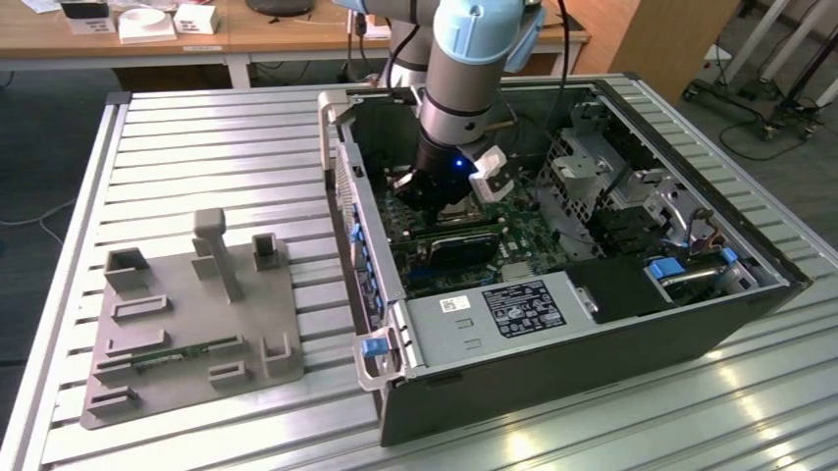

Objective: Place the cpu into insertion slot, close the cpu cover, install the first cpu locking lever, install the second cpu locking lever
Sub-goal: 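Install the second cpu locking lever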

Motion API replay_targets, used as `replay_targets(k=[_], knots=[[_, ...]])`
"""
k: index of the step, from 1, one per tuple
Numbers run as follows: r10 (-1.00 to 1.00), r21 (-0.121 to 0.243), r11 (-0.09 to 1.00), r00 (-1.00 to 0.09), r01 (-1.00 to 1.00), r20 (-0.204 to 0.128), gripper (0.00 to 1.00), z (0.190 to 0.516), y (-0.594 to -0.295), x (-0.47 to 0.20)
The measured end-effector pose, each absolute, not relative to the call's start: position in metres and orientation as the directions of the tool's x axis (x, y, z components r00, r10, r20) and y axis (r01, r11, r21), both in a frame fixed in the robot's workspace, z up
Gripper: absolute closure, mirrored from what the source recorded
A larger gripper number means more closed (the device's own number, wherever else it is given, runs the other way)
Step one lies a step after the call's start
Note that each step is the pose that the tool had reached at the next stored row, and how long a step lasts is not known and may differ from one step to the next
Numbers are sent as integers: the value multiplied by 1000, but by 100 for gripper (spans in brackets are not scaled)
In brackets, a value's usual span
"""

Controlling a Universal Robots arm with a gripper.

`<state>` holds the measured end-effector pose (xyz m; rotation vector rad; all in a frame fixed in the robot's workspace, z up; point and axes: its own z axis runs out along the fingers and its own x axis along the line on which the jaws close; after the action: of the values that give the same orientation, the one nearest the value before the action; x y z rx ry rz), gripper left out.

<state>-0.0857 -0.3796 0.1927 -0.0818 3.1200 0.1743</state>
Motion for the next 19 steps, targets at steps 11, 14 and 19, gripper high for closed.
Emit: replay_targets(k=[11, 14, 19], knots=[[-51, 112, 992, -998, -53, -19, 90, 204, -380, -86], [-51, 112, 992, -998, -53, -19, 90, 204, -380, -86], [-51, 151, 987, -998, -53, -21, 90, 203, -380, -86]])
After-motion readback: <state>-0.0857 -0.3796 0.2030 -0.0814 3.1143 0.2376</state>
